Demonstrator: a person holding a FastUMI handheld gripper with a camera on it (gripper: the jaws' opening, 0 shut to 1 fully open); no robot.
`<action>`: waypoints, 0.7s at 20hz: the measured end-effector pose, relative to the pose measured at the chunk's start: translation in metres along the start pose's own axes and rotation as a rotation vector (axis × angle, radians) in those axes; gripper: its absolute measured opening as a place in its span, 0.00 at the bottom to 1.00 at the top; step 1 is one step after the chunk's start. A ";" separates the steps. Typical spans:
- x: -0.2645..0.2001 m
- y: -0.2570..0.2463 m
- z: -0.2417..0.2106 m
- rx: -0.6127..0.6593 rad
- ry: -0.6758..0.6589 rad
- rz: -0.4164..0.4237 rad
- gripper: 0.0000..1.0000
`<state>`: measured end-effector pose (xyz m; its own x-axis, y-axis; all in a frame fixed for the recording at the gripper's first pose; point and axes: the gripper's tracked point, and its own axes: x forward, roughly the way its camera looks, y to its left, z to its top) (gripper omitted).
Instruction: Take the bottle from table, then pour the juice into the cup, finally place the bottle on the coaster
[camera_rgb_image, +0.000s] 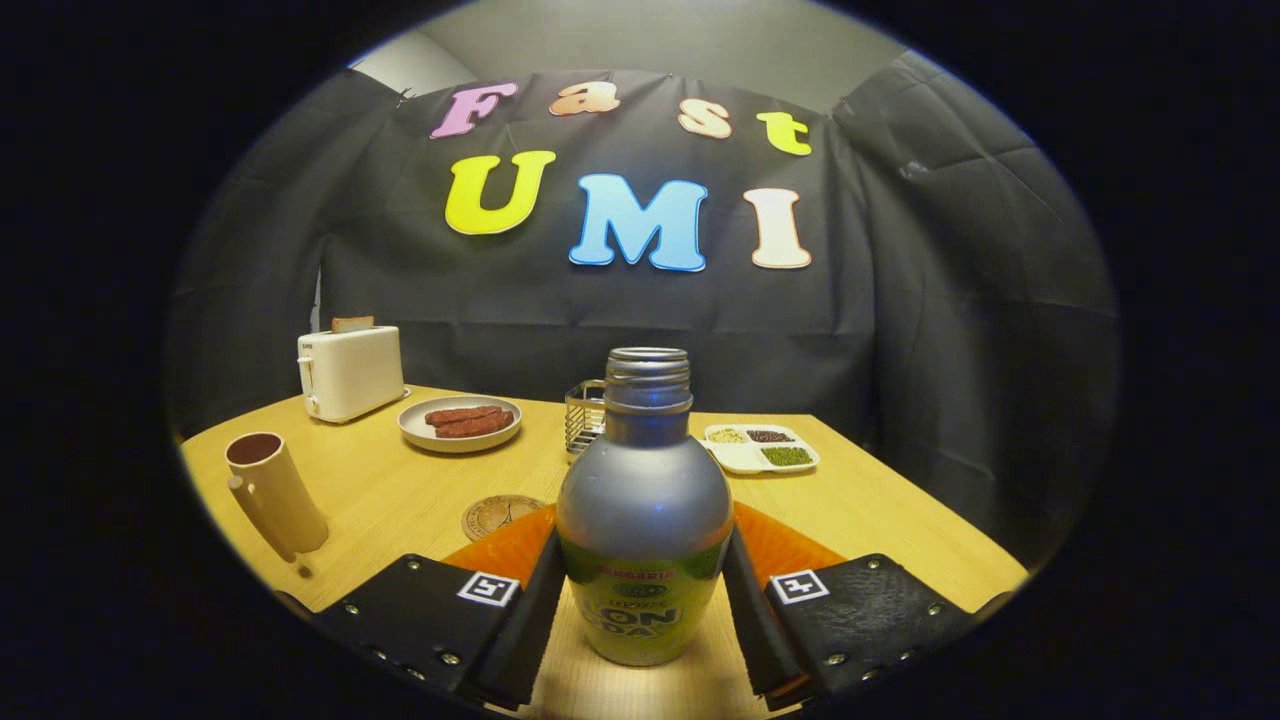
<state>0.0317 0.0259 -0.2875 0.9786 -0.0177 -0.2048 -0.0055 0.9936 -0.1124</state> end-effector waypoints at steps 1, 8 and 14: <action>-0.001 0.001 0.014 -0.045 -0.008 -0.004 0.76; -0.007 0.034 0.083 -0.249 -0.041 0.056 0.77; -0.012 0.086 0.107 -0.472 -0.056 0.141 0.77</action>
<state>0.0412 0.1232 -0.1901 0.9712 0.1322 -0.1984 -0.2185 0.8269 -0.5182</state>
